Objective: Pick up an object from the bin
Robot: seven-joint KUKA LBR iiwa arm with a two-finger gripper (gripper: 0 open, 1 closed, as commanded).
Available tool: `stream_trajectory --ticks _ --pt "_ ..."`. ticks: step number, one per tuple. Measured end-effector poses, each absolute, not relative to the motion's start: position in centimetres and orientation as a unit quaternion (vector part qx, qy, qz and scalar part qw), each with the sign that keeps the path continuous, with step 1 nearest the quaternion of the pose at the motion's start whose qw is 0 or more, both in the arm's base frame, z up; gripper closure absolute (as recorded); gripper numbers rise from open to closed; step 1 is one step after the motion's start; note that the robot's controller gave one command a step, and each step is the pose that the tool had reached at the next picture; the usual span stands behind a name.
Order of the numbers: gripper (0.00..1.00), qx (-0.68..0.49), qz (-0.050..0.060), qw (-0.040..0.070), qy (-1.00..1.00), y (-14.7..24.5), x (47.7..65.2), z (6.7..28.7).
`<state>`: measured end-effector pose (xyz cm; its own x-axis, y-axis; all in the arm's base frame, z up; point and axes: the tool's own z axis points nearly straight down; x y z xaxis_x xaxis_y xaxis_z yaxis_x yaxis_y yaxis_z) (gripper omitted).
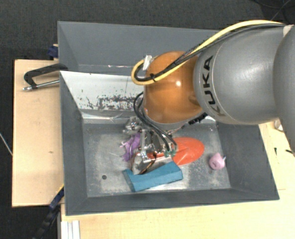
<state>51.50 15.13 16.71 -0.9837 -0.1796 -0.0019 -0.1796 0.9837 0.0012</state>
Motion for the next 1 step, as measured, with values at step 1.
stream_trajectory --ticks 1 --pt "0.0 -0.091 0.001 0.001 0.996 15.27 51.43 16.67"
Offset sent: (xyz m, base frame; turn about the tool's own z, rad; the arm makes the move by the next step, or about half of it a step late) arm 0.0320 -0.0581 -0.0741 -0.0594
